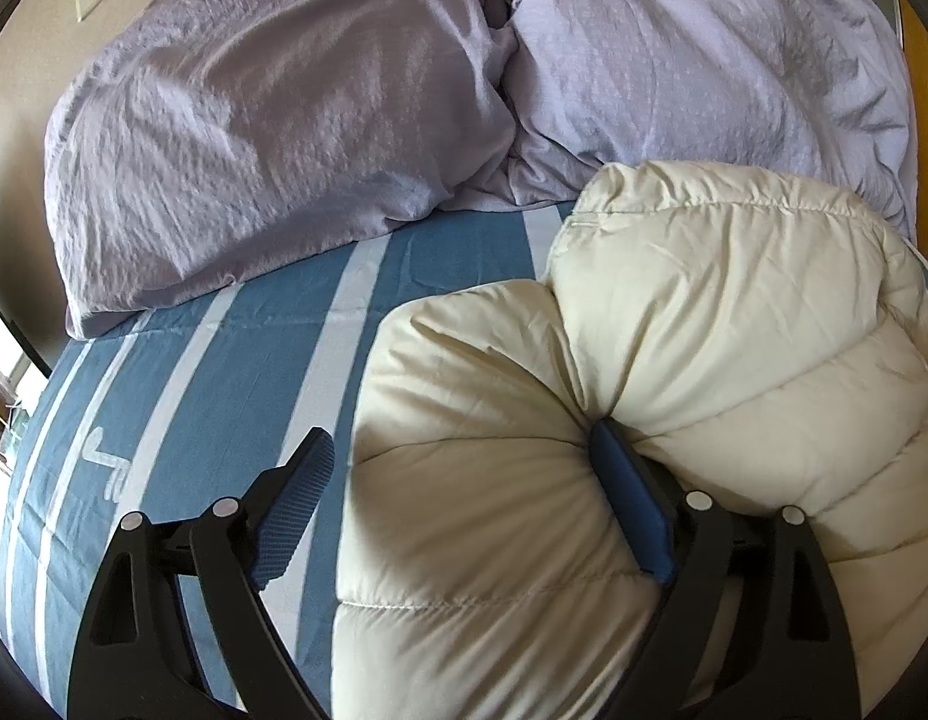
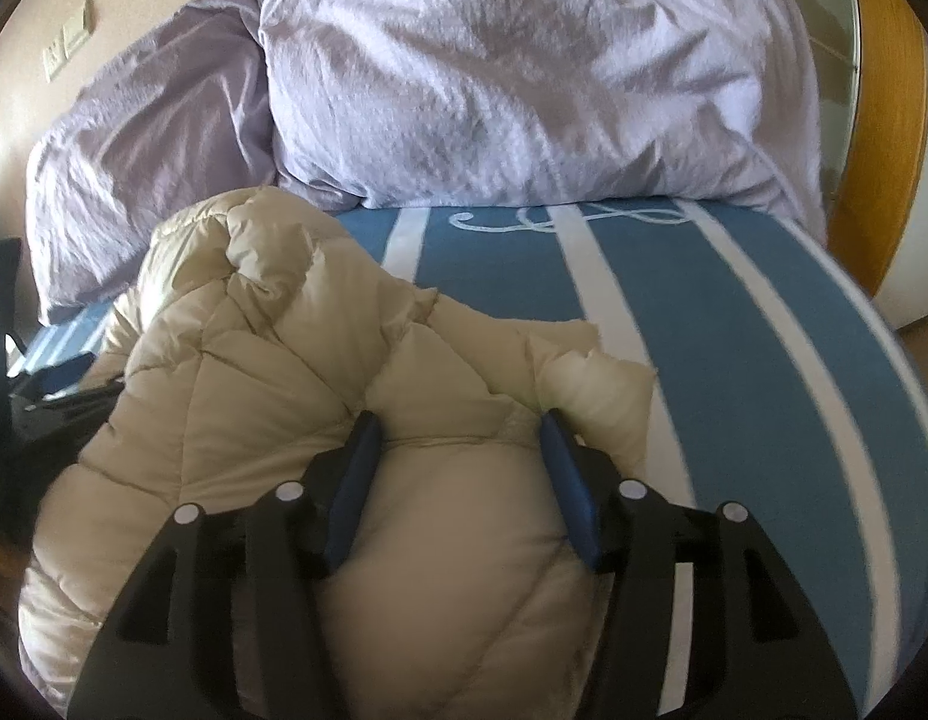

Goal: Fold large clothes

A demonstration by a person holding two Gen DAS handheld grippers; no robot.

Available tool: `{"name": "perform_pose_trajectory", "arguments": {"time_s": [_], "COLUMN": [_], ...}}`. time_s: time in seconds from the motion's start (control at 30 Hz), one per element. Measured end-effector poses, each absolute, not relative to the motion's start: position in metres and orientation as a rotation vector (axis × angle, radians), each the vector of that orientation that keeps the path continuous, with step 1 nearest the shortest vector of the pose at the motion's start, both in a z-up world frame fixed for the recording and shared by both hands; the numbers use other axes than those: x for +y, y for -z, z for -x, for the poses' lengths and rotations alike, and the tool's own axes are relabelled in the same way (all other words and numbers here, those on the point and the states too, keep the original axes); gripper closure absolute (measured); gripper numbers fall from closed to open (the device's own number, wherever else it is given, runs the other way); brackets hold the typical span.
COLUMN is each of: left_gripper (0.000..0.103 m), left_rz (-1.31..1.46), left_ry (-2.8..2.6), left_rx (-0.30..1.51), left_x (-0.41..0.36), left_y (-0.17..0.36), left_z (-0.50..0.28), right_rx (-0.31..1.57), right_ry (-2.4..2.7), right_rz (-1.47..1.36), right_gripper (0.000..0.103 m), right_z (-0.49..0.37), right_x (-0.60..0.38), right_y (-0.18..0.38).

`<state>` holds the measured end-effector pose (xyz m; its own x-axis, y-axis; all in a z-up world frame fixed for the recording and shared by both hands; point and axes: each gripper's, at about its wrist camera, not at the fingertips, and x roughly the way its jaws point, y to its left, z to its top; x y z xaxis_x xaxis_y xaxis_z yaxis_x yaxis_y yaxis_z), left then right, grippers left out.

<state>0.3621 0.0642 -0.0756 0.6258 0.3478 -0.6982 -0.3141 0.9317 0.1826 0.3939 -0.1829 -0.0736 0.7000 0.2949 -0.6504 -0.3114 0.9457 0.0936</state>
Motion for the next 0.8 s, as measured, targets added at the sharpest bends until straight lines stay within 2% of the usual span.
{"name": "perform_pose_trajectory", "arguments": {"time_s": [0.17, 0.4, 0.8], "left_gripper": [0.014, 0.014, 0.011], "left_rz": [-0.017, 0.039, 0.058], "left_ry": [-0.373, -0.306, -0.201], "left_rx": [0.798, 0.789, 0.791], "left_x": [0.066, 0.061, 0.042], "left_y": [0.061, 0.043, 0.043], "left_z": [-0.34, -0.298, -0.242], "right_rx": [0.686, 0.661, 0.708], "right_ry": [-0.321, -0.421, -0.435], "right_rz": [0.013, 0.006, 0.067], "right_gripper": [0.034, 0.033, 0.033], "right_z": [-0.357, -0.301, -0.263], "right_x": [-0.195, -0.185, -0.173], "right_y": [0.045, 0.028, 0.064]}}
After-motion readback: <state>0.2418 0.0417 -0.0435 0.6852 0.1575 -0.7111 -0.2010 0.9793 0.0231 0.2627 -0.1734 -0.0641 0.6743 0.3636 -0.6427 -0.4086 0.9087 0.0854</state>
